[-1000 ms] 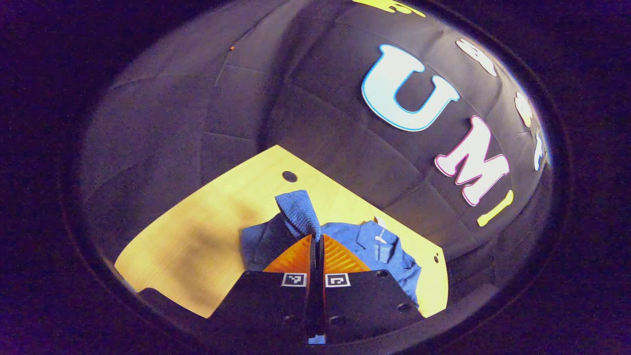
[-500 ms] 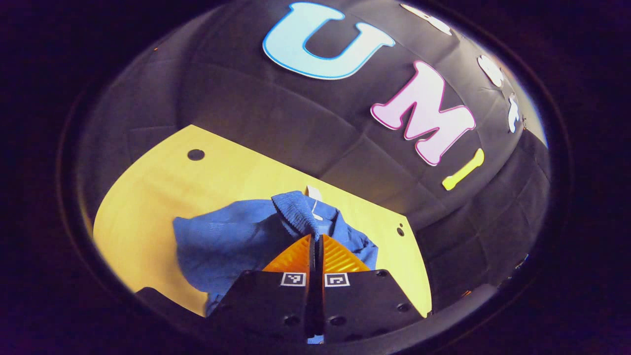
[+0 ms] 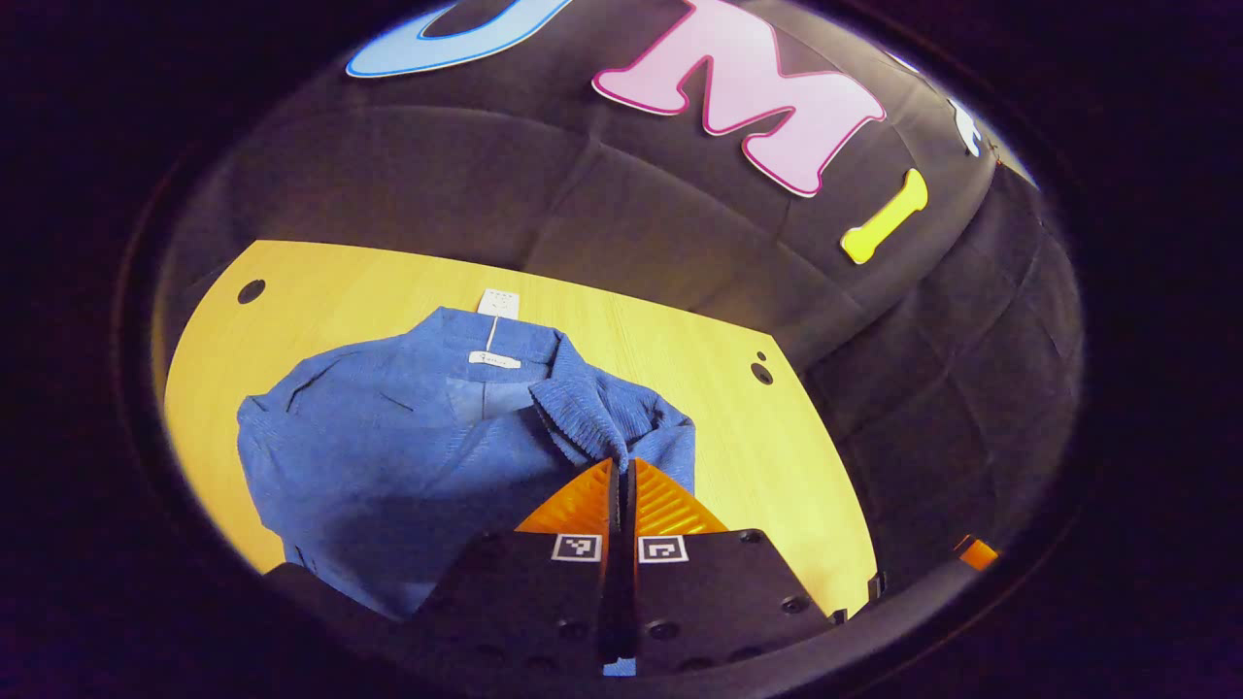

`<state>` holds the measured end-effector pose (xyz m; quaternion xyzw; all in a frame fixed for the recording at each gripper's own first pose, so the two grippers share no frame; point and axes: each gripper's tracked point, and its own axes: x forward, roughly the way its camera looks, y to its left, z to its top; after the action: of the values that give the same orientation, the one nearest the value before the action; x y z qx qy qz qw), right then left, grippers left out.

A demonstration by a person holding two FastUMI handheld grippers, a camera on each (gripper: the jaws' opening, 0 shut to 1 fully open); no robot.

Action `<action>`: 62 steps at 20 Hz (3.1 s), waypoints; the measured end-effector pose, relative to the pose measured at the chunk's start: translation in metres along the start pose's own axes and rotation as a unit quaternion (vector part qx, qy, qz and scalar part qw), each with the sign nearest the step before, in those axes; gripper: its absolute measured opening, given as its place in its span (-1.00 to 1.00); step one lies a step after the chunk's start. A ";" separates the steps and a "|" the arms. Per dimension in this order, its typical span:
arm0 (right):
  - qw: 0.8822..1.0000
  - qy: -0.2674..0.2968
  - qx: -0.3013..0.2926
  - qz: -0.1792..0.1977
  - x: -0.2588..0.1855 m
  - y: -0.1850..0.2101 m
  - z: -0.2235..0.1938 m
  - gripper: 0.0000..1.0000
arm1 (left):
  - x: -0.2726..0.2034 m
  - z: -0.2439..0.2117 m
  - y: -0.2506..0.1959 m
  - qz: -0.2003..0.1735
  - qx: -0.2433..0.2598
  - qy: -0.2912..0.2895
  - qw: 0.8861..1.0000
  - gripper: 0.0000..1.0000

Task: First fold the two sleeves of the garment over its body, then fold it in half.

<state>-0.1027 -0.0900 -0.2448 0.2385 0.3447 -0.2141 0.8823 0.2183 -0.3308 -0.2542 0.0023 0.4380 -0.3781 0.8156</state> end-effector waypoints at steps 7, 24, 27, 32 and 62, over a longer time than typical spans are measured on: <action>1.000 0.011 0.003 -0.003 0.006 -0.015 -0.006 0.93 | 0.045 -0.032 0.005 0.052 0.030 0.055 0.997 -1.00; 1.000 0.028 0.000 0.012 0.007 -0.002 -0.026 0.94 | 0.010 -0.023 -0.089 -0.095 0.037 -0.002 0.995 0.63; 0.999 0.033 -0.003 0.025 0.010 0.013 -0.035 0.94 | -0.039 -0.024 -0.060 -0.065 0.033 -0.025 0.997 0.64; 0.997 0.053 -0.023 0.047 0.011 0.037 -0.059 0.94 | -0.135 -0.057 0.006 0.002 0.025 -0.060 0.998 0.64; 0.907 0.395 -0.146 -0.005 0.001 0.037 -0.289 0.96 | -0.264 -0.355 0.178 0.193 -0.168 0.207 0.944 0.64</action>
<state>-0.2285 0.1039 -0.4226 0.1707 0.6934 -0.0540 0.6980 -0.0117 0.0775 -0.3421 0.0277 0.6454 -0.1250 0.7530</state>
